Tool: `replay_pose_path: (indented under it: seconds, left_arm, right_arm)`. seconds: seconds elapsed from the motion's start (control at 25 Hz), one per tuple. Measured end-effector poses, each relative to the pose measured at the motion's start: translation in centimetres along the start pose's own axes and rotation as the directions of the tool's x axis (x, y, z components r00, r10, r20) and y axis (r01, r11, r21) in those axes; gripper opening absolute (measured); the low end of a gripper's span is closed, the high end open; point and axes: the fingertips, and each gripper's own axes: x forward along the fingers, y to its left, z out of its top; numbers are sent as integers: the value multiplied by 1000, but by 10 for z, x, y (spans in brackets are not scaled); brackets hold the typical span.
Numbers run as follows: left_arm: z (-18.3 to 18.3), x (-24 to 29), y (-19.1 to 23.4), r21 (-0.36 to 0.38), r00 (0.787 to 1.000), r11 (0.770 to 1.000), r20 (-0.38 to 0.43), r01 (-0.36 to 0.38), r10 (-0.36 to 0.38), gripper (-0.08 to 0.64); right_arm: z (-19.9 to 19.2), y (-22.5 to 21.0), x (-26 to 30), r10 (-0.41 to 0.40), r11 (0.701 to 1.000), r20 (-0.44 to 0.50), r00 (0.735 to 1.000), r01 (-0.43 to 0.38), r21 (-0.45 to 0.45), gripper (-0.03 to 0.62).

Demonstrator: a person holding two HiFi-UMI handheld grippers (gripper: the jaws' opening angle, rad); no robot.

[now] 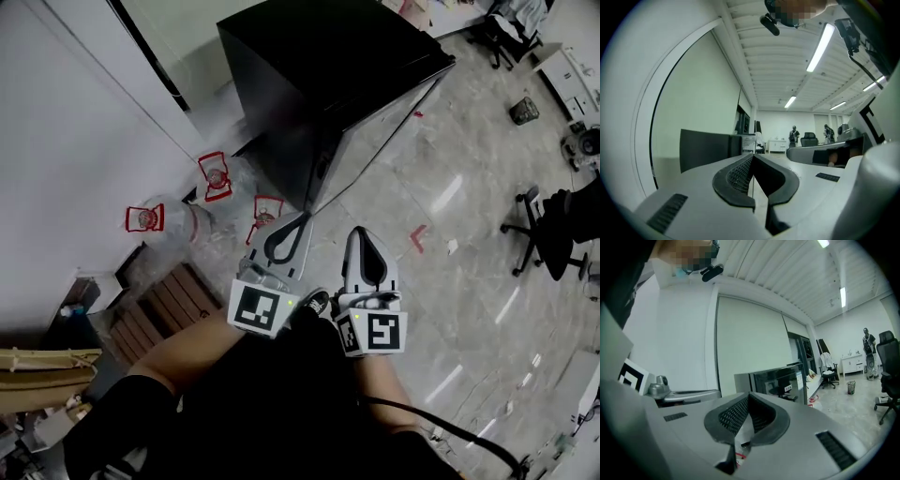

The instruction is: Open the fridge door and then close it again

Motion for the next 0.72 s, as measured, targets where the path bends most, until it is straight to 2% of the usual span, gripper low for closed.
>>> replay_pose_path:
  seconds: [0.16, 0.4, 0.6, 0.72]
  left_arm:
    - [36, -32, -9, -12, 999, 999, 30, 39, -38, 6]
    - [60, -67, -13, 22, 997, 999, 57, 47, -49, 6]
    - [72, -69, -22, 44, 997, 998, 57, 54, -57, 6]
    - [79, -66, -28, 29, 996, 997, 51, 66, -67, 6]
  right_arm:
    - [23, 30, -16, 28, 999, 6, 1000, -28, -25, 15]
    - [42, 65, -35, 70, 995, 19, 997, -69, -70, 15]
    - [59, 69, -41, 87, 992, 31, 996, -84, -89, 15]
    - [67, 69, -44, 109, 988, 35, 993, -105, -113, 15]
